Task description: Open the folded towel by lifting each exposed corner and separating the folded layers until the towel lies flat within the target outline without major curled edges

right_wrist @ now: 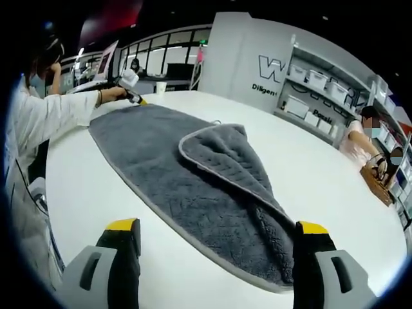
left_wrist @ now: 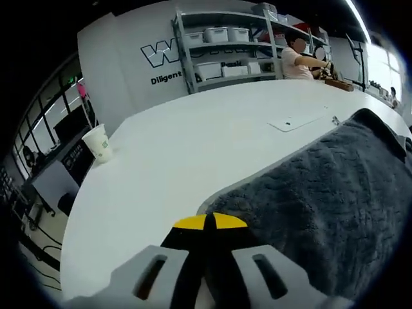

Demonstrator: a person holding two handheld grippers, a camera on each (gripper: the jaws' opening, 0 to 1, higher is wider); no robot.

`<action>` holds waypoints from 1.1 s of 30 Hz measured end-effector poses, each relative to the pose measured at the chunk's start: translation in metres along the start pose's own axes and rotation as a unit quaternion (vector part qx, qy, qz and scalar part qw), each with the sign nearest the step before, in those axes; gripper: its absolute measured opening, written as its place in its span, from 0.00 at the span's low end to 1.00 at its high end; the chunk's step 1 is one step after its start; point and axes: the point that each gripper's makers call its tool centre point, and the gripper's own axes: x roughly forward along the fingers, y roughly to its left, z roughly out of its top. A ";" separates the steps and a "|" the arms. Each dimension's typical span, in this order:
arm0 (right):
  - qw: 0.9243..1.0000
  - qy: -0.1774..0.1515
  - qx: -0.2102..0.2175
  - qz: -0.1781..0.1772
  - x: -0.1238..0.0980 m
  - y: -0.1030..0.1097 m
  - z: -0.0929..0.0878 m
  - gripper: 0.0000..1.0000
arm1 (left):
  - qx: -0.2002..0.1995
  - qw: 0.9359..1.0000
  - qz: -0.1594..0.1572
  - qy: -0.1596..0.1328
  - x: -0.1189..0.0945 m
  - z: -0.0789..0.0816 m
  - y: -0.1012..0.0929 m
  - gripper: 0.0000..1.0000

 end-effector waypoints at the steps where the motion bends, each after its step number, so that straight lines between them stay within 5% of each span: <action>1: 1.000 0.000 0.000 0.000 0.000 0.000 0.000 0.99 | 0.001 1.000 0.002 0.001 0.000 0.000 0.001 0.00; 15: 1.000 0.005 -0.004 0.004 0.003 0.003 -0.002 0.99 | -0.017 1.000 0.007 -0.007 -0.003 0.000 0.003 0.02; 21: 1.000 0.002 -0.009 0.009 0.002 0.010 0.002 0.98 | -0.043 0.999 -0.019 -0.004 -0.017 0.005 -0.006 0.30; 29: 1.000 0.000 -0.018 0.012 0.006 0.016 0.003 0.99 | -0.005 0.992 -0.119 -0.033 -0.063 0.007 -0.069 0.71; 33: 1.000 0.003 -0.021 0.012 0.007 0.017 0.003 0.99 | 0.014 0.990 -0.132 -0.042 -0.085 0.005 -0.090 0.86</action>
